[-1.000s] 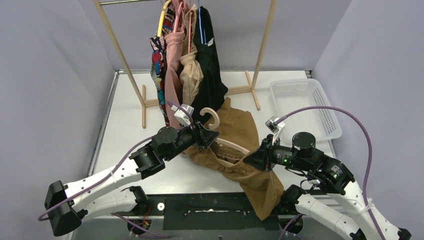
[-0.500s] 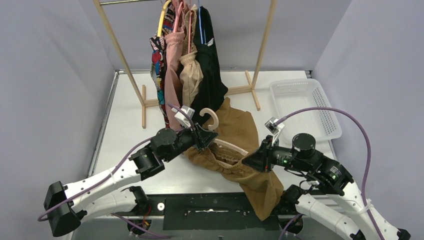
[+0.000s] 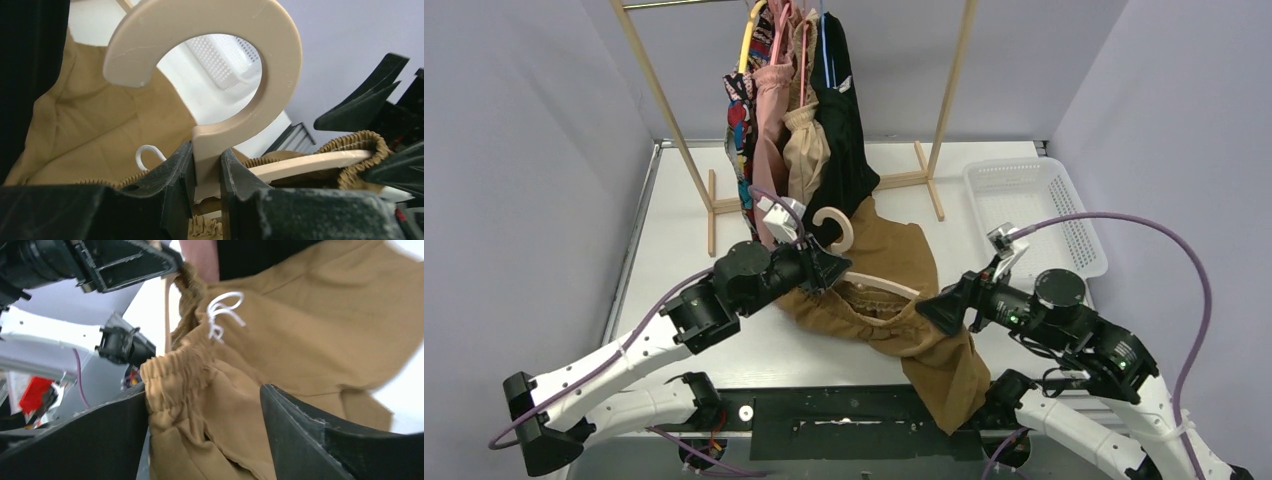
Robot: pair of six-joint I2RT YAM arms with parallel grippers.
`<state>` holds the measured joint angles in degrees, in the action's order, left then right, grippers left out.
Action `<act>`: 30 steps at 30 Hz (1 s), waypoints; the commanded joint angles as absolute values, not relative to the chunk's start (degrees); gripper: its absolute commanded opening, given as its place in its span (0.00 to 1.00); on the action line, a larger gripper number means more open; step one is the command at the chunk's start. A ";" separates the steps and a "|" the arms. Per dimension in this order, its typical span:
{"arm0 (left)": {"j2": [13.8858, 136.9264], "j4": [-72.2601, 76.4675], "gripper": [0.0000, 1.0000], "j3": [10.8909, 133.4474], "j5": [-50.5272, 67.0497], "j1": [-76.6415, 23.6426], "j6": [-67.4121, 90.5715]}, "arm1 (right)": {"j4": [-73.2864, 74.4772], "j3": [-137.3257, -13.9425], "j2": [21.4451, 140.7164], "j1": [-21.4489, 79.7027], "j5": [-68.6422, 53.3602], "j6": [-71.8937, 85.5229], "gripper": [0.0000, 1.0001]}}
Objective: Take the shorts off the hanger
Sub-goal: Pick up the hanger from the clothes rod.
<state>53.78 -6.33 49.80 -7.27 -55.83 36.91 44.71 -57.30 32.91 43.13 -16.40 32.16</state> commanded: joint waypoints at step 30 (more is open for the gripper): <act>62.85 -42.19 0.00 76.16 -31.83 -56.16 40.63 | 42.97 -59.96 25.12 43.33 14.50 43.82 0.97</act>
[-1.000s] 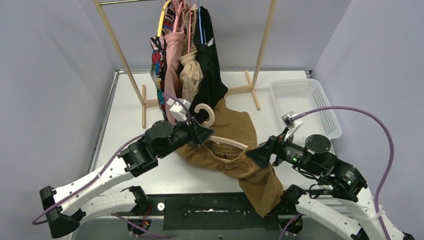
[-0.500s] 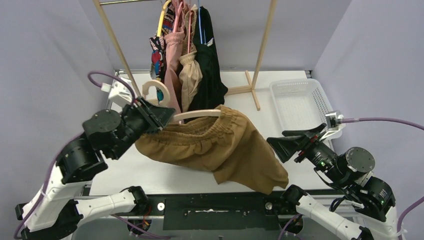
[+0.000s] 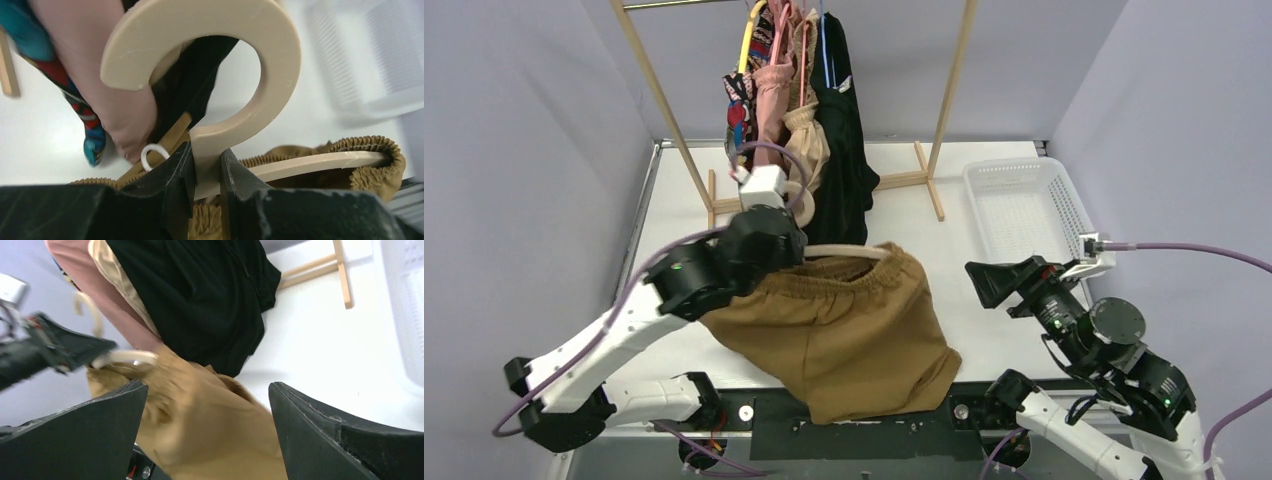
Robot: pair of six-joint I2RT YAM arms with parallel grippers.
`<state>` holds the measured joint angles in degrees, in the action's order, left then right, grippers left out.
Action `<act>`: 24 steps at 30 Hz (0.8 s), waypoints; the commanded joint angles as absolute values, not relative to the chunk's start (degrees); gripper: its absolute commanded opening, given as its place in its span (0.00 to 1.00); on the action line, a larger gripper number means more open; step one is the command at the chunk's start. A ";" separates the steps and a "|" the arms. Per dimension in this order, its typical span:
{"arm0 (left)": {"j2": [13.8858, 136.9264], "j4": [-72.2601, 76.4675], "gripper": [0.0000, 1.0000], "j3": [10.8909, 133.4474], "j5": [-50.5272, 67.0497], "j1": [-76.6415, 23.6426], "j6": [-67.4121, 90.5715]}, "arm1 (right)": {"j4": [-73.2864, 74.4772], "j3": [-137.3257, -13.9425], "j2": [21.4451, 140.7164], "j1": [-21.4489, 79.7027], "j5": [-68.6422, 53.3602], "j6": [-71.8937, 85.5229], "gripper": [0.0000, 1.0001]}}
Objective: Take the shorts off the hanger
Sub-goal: Pick up the hanger from the clothes rod, then adjust the shorts on the hanger.
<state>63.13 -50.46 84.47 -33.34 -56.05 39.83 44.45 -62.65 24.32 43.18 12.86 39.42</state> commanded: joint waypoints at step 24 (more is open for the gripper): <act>62.62 -33.05 0.00 91.52 -42.11 -54.89 16.57 | 27.69 -57.75 36.70 43.34 15.48 47.82 0.96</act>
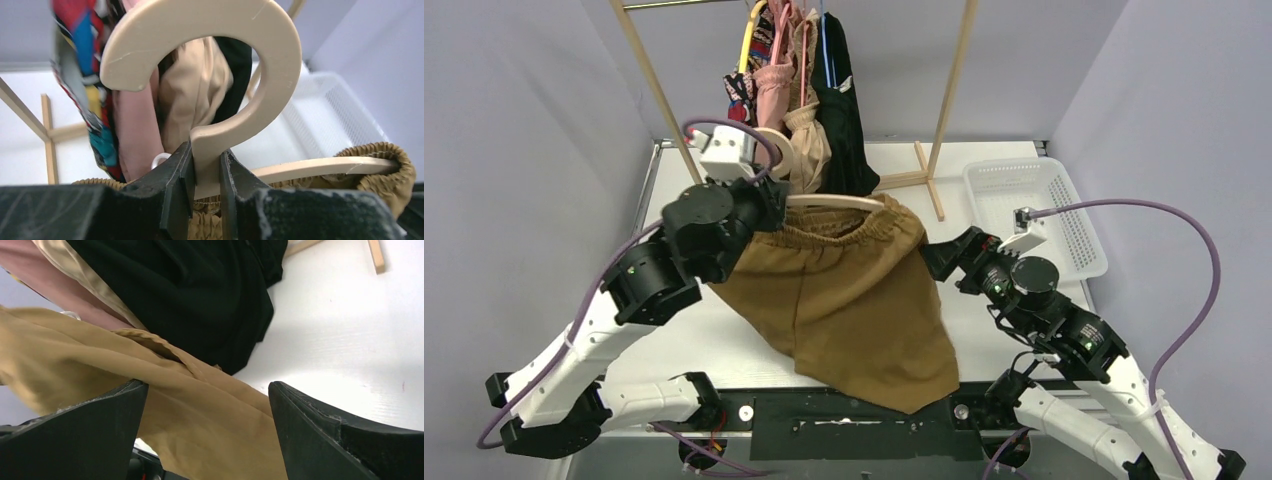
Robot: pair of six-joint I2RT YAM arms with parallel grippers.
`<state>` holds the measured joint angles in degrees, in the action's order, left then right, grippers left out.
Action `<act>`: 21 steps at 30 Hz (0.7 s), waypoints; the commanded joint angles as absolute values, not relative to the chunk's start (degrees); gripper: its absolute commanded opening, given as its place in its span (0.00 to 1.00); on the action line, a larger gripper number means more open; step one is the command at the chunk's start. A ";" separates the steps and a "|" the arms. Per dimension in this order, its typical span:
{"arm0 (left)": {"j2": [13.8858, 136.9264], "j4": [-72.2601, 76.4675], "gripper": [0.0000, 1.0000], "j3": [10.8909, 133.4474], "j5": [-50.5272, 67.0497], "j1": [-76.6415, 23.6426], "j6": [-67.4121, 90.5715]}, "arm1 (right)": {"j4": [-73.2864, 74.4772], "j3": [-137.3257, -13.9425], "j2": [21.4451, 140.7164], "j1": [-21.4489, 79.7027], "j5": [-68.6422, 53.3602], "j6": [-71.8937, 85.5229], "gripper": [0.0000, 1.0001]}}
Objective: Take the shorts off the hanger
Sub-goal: Adjust the shorts on the hanger.
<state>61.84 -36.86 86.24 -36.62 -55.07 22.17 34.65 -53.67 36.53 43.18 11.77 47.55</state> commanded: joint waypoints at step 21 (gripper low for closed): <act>51.50 -34.66 0.00 62.74 -40.83 -54.58 43.49 | 22.53 -46.81 53.70 49.70 -7.07 51.06 0.84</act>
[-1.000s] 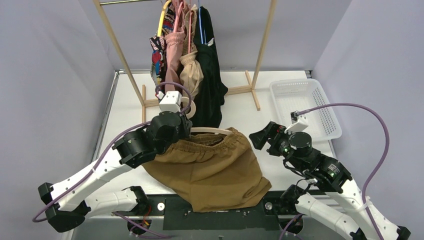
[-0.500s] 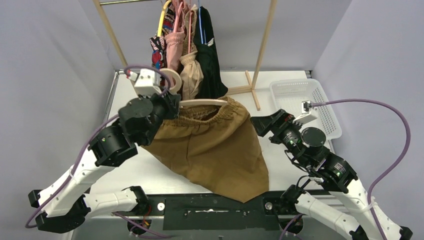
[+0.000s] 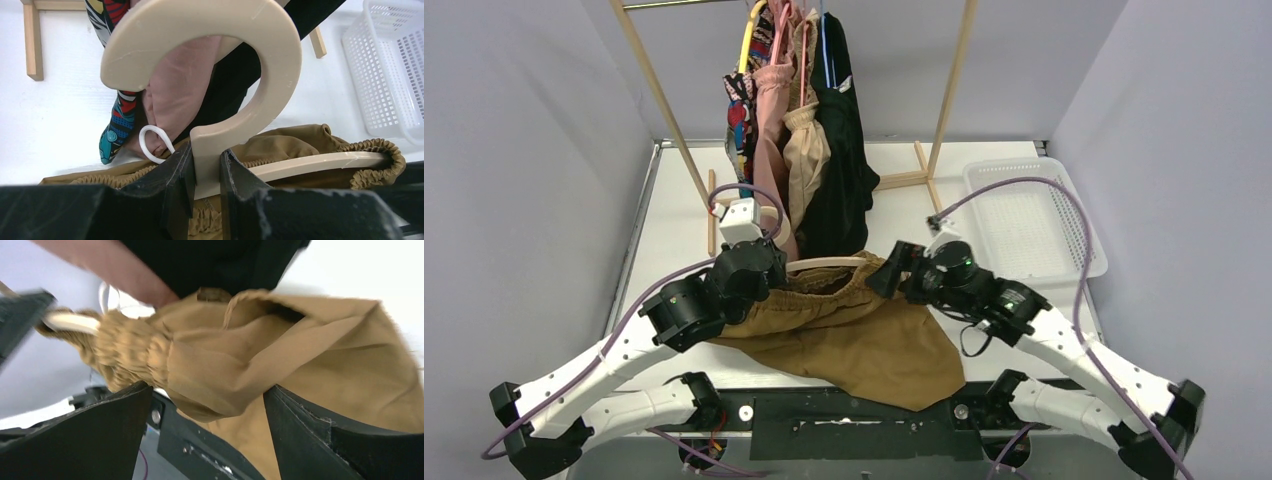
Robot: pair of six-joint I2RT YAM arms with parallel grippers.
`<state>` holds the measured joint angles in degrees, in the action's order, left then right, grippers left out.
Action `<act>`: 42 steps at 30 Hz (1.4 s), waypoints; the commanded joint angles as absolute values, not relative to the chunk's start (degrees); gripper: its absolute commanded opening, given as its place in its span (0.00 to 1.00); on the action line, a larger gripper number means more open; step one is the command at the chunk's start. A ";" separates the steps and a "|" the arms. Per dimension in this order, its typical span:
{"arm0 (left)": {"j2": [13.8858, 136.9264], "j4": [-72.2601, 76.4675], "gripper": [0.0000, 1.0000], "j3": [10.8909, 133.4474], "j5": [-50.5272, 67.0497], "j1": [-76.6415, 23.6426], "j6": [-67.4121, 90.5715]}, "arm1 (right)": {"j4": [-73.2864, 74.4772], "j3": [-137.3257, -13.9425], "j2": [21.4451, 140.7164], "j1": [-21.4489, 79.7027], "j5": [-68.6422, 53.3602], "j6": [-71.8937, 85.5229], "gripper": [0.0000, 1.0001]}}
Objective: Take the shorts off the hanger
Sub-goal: Adjust the shorts on the hanger.
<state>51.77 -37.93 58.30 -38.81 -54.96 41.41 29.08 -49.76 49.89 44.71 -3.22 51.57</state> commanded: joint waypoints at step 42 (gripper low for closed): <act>45.62 -29.82 0.00 58.98 -37.45 -51.07 37.32 | -16.25 -22.93 72.69 82.73 48.12 40.09 0.07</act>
